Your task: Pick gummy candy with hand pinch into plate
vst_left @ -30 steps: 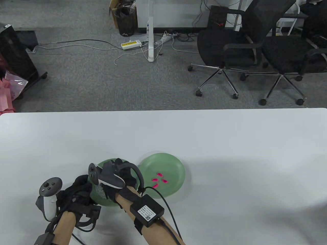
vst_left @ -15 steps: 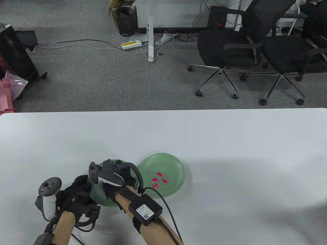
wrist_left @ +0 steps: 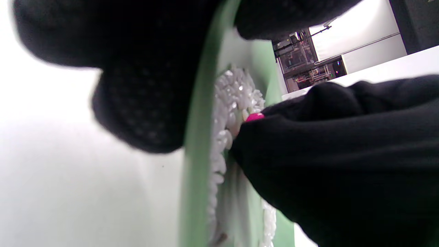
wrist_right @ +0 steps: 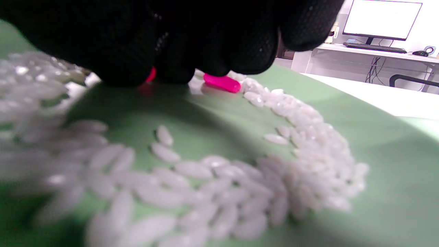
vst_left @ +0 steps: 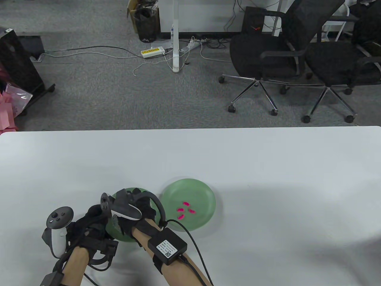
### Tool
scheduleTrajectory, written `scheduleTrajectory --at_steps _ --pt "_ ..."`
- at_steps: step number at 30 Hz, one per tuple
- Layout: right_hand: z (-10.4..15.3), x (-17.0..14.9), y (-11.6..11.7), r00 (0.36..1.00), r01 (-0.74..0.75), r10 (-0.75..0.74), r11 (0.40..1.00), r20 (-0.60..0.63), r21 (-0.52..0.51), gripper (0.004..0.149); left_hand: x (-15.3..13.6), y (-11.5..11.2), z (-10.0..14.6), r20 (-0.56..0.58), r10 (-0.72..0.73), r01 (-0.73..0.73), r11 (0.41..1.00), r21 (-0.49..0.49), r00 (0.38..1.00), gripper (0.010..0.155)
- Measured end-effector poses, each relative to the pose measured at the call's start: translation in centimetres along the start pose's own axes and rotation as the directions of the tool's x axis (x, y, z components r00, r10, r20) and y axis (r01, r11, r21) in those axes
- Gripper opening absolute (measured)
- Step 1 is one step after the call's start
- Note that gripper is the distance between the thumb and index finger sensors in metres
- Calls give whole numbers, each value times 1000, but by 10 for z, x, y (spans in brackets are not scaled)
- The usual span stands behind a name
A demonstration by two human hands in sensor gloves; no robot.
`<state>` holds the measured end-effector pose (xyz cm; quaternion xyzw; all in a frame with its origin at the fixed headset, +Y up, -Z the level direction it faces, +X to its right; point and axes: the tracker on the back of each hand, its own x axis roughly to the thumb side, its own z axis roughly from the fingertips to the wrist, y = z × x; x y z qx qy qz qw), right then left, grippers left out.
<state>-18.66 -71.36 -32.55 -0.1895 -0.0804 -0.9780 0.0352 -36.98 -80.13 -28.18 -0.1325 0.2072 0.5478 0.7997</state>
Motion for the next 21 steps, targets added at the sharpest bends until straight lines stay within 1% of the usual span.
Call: scheduleTrajectory --at_steps 4,8,10,13,16,19,20,21 --pt "0 -3 -1 1000 6 -6 1000 9 8 46 1 -1 1 -1 7 -7 1000 -7 1000 58" --pt "2 -8 -6 999 41 -41 999 17 -22 46 1 0 1 -3 17 -17 1000 6 1000 58" --pt "5 -14 -13 997 72 -71 997 17 -40 46 -1 2 0 -7 31 -31 1000 -2 1000 57" --pt "7 -32 -23 995 100 -101 992 -8 -80 46 -3 5 -1 -12 38 -38 999 8 999 57" --pt "6 -58 -29 991 111 -117 989 -58 -97 46 -4 6 -2 -21 47 -47 999 12 999 57" --pt "5 -86 -29 982 134 -146 986 -118 -103 46 -7 8 -4 -25 53 -53 998 17 998 57" --pt "4 -100 -25 976 141 -154 985 -152 -95 46 -8 9 -5 -24 50 -49 999 21 998 58" --pt "3 -107 -23 974 140 -153 986 -167 -89 46 -8 9 -5 -24 48 -48 999 23 999 57"
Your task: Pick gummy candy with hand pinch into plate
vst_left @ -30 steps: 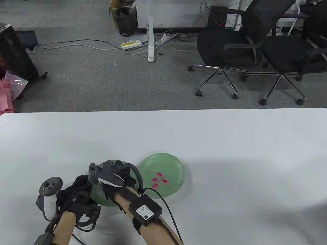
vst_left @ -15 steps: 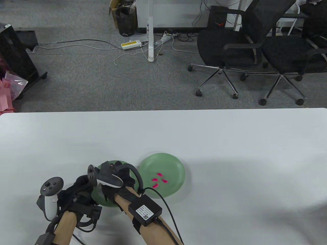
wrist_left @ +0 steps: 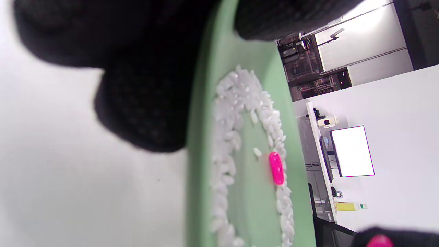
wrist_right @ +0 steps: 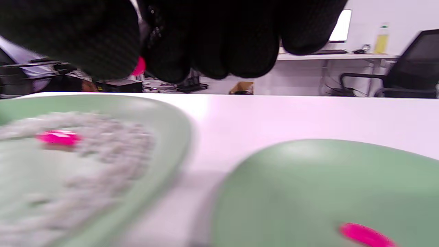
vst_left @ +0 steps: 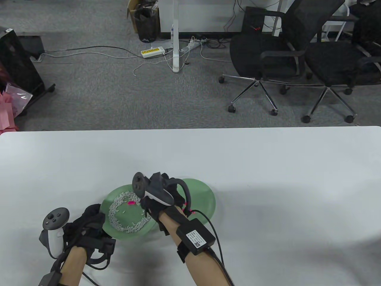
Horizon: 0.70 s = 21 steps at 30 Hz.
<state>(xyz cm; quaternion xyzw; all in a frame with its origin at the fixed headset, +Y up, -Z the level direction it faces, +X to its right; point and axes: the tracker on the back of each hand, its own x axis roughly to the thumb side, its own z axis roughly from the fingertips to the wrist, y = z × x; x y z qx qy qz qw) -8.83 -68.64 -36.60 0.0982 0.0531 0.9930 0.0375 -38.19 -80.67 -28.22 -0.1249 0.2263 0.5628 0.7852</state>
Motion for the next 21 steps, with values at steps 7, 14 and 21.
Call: scheduleTrajectory --at_steps 7,14,21 --pt "-12 -51 40 990 -51 64 994 -124 100 45 -1 1 -1 -6 -2 2 1000 9 1000 57" --pt "-12 -53 63 983 -134 147 984 -114 116 45 -3 3 -3 -8 -1 1 1000 8 1000 58" --pt "-11 -50 66 982 -144 157 982 -106 119 45 -1 3 -2 -9 2 -2 1000 6 1000 57"
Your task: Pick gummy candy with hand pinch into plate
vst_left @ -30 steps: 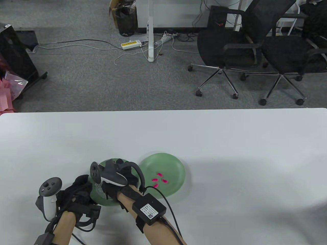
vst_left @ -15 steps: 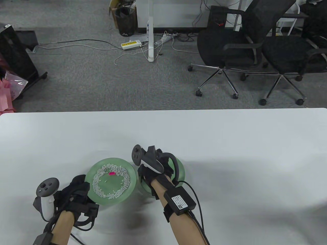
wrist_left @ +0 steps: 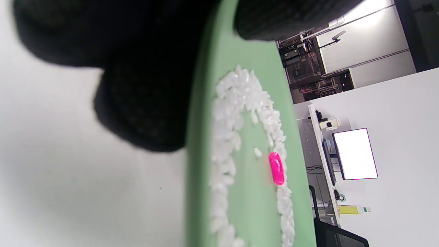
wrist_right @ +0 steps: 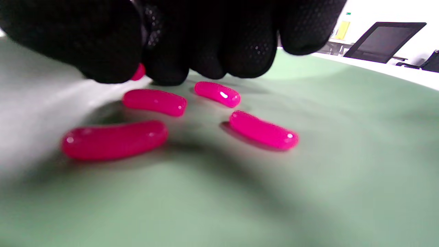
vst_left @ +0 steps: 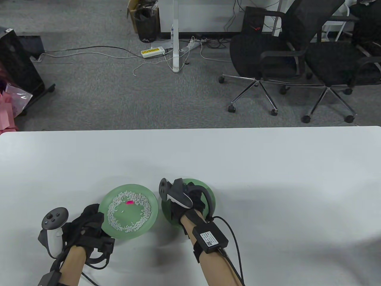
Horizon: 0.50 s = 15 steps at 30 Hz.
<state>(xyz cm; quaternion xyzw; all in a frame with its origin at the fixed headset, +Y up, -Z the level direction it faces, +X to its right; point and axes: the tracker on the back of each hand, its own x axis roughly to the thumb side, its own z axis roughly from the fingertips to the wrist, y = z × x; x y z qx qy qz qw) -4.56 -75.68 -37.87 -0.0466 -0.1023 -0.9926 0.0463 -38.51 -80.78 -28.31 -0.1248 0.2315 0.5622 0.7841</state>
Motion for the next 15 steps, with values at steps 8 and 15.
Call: scheduleTrajectory --at_steps 8,15 --pt "17 3 -37 984 177 -181 966 0 -191 49 3 -1 3 2 3 -3 1000 -3 1000 57" --pt "35 51 -64 953 291 -269 940 136 -180 51 4 -6 5 19 -23 24 1000 -15 1000 57"
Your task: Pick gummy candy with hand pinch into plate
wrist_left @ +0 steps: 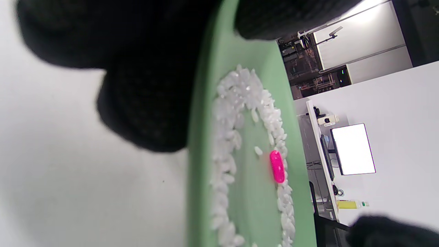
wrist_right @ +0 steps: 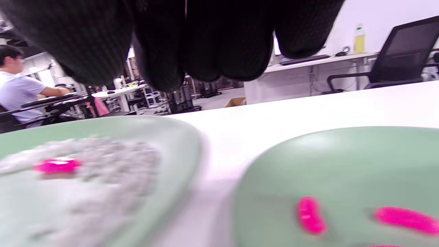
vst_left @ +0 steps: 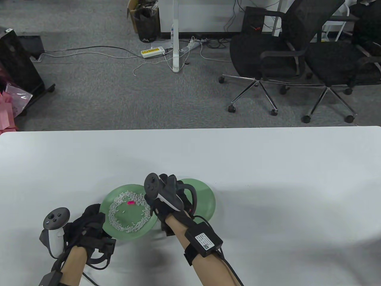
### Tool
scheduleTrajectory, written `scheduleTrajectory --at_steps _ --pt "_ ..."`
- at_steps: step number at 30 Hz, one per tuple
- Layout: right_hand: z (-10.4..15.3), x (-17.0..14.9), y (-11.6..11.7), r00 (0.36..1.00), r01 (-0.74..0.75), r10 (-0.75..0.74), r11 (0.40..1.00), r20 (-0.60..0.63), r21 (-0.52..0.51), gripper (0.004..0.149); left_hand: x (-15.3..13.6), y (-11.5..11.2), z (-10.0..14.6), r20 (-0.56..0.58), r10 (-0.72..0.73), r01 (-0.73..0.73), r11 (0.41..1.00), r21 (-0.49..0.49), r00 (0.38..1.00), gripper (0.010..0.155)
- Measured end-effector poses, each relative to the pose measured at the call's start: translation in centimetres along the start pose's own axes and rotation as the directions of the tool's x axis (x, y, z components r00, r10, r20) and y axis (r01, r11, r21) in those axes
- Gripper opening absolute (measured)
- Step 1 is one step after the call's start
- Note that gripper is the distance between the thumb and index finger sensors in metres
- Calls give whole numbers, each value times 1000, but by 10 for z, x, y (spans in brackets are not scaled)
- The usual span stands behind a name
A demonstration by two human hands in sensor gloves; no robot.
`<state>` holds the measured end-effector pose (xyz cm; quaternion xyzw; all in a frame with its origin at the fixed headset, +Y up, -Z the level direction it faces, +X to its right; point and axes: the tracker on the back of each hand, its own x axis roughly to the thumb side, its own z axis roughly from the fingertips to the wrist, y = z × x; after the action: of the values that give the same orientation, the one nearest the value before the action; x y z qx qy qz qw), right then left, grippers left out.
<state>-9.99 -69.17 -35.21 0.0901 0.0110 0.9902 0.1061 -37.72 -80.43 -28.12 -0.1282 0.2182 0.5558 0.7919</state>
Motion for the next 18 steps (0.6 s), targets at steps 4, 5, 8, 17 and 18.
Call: scheduleTrajectory --at_steps 4,5,8,17,18 --pt "-3 28 9 996 -83 82 996 31 27 47 4 -3 3 12 -16 16 1000 -2 1000 57" --pt "-4 35 11 993 -110 109 994 40 22 45 4 -4 2 14 -18 18 1000 -4 1000 57" --pt "-8 46 17 981 -187 186 982 50 12 42 4 -4 2 16 -19 19 1000 -9 1000 57" --pt "-13 61 28 950 -305 302 952 74 19 38 6 -7 4 21 -23 24 999 -27 1000 57" --pt "-13 61 28 951 -302 299 953 75 25 38 5 -6 3 18 -25 26 999 -28 1000 57"
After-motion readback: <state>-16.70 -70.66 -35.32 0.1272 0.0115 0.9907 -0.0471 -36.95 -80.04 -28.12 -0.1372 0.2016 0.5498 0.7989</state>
